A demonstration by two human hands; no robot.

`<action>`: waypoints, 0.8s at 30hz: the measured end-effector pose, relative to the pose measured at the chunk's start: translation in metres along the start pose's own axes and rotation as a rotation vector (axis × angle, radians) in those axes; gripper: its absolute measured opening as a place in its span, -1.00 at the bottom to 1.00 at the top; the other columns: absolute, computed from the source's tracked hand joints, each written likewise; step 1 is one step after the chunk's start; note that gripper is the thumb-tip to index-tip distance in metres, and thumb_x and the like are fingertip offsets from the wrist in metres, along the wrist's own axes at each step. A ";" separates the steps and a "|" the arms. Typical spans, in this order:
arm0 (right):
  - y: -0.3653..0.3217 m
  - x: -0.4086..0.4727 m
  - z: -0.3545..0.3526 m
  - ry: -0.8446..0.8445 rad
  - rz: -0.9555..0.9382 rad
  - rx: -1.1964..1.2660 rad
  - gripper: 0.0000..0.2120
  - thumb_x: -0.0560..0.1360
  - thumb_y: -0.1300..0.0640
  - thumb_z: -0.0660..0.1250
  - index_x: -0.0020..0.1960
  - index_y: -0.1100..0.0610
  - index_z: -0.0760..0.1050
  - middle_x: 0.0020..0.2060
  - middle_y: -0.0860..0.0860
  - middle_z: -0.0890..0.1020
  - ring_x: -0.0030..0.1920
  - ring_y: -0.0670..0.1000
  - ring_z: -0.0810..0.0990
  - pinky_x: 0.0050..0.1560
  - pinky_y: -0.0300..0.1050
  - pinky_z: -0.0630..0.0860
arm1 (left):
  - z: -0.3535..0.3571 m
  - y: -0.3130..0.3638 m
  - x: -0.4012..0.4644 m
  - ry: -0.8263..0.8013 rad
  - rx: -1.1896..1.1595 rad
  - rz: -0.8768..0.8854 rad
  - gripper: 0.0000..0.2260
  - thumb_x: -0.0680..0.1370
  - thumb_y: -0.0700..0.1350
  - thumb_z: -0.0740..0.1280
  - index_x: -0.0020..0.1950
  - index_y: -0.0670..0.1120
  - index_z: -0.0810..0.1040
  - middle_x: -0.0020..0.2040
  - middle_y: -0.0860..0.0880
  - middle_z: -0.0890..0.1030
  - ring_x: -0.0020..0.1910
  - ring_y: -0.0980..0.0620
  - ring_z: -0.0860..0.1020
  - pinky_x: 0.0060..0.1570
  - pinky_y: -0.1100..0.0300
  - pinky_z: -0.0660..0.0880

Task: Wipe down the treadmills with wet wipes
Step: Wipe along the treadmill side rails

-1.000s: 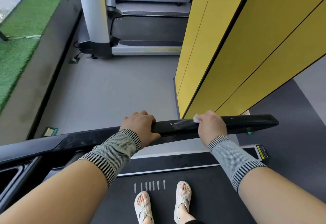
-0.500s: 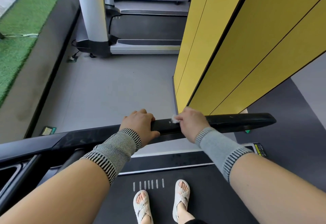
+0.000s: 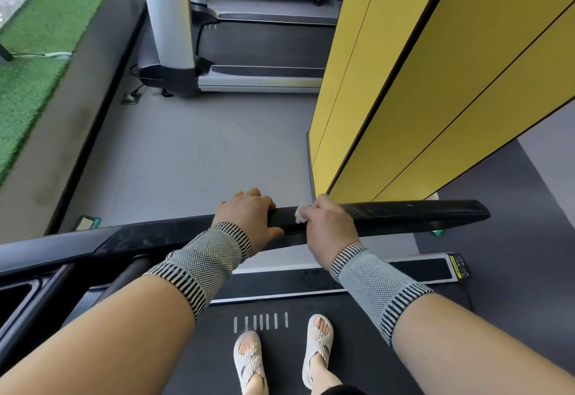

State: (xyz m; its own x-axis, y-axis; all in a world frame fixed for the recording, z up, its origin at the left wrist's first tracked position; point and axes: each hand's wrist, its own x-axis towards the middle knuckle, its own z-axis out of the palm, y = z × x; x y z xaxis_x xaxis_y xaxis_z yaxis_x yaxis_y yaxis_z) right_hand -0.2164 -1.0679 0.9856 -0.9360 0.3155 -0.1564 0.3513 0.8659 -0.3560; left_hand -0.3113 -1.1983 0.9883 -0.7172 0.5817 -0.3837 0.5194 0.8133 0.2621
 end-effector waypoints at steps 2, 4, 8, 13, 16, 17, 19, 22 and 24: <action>0.006 -0.003 -0.001 -0.019 -0.055 -0.006 -0.74 0.55 0.30 0.21 0.14 0.10 0.57 -0.10 -0.01 0.39 -0.11 -0.04 0.37 -0.03 -0.21 0.43 | -0.001 0.000 0.000 -0.004 0.012 0.003 -0.52 0.46 0.21 0.34 0.33 0.08 0.46 0.16 0.04 0.45 0.19 0.00 0.42 0.21 0.02 0.39; 0.032 -0.003 -0.006 0.037 0.080 -0.014 -0.74 0.57 0.27 0.20 0.17 0.11 0.57 -0.09 0.00 0.44 -0.12 -0.03 0.42 -0.07 -0.21 0.44 | 0.000 0.000 -0.001 -0.002 0.011 0.005 -0.52 0.46 0.22 0.34 0.34 0.08 0.45 0.17 0.04 0.45 0.20 0.00 0.42 0.22 0.01 0.39; 0.010 -0.008 0.003 0.109 0.113 0.039 -0.80 0.57 0.25 0.21 0.12 0.13 0.57 -0.14 -0.03 0.39 -0.15 -0.05 0.40 -0.15 -0.24 0.35 | 0.001 0.000 0.000 0.003 0.004 0.003 -0.52 0.47 0.22 0.34 0.34 0.08 0.45 0.18 0.04 0.45 0.20 0.00 0.42 0.22 0.02 0.39; 0.016 -0.008 0.005 0.065 0.018 -0.002 -0.78 0.56 0.26 0.22 0.11 0.07 0.57 -0.15 -0.04 0.38 -0.18 -0.05 0.38 -0.15 -0.25 0.35 | -0.001 -0.001 -0.001 -0.004 0.040 0.017 -0.51 0.48 0.22 0.33 0.36 0.08 0.43 0.22 0.04 0.45 0.23 0.00 0.41 0.24 0.01 0.36; 0.031 -0.011 -0.002 0.146 0.212 0.017 -0.78 0.58 0.25 0.20 0.14 0.12 0.56 -0.15 -0.04 0.37 -0.19 -0.06 0.40 -0.17 -0.27 0.34 | -0.002 -0.008 -0.005 0.008 0.059 0.019 -0.48 0.46 0.21 0.34 0.38 0.09 0.40 0.26 0.05 0.44 0.26 0.00 0.39 0.25 0.00 0.34; 0.018 -0.011 0.000 0.126 0.160 0.006 -0.78 0.57 0.26 0.20 0.15 0.14 0.55 -0.14 -0.04 0.36 -0.17 -0.06 0.38 -0.16 -0.27 0.33 | -0.003 -0.011 -0.006 0.002 0.067 0.009 -0.48 0.46 0.21 0.34 0.38 0.10 0.39 0.26 0.05 0.43 0.26 0.00 0.39 0.25 0.00 0.34; -0.009 -0.011 0.007 0.036 -0.023 0.000 -0.77 0.55 0.29 0.22 0.16 0.14 0.54 -0.12 -0.03 0.34 -0.14 -0.05 0.34 -0.09 -0.23 0.40 | -0.005 -0.016 -0.008 -0.008 0.085 -0.008 -0.49 0.45 0.21 0.34 0.36 0.10 0.41 0.24 0.05 0.44 0.25 -0.01 0.40 0.23 0.01 0.35; 0.004 -0.001 0.000 -0.023 -0.018 -0.028 -0.74 0.56 0.29 0.21 0.17 0.10 0.56 -0.11 -0.01 0.37 -0.15 -0.03 0.37 -0.03 -0.17 0.48 | -0.009 -0.022 -0.013 -0.014 0.110 -0.017 -0.51 0.45 0.21 0.33 0.34 0.11 0.42 0.22 0.06 0.45 0.22 0.00 0.42 0.22 0.02 0.36; 0.028 0.004 -0.009 0.025 0.149 -0.058 -0.72 0.58 0.27 0.17 0.18 0.11 0.57 -0.12 0.00 0.35 -0.18 -0.02 0.38 -0.10 -0.22 0.39 | -0.007 -0.024 -0.015 0.000 0.101 -0.012 -0.53 0.47 0.20 0.32 0.35 0.11 0.42 0.22 0.06 0.46 0.21 0.01 0.42 0.22 0.03 0.37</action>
State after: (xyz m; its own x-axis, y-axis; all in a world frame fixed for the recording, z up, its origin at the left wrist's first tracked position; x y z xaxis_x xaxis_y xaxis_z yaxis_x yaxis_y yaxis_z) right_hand -0.2105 -1.0389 0.9836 -0.8739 0.4513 -0.1809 0.4855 0.8292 -0.2770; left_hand -0.3162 -1.2265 0.9944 -0.7237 0.5717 -0.3865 0.5550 0.8150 0.1664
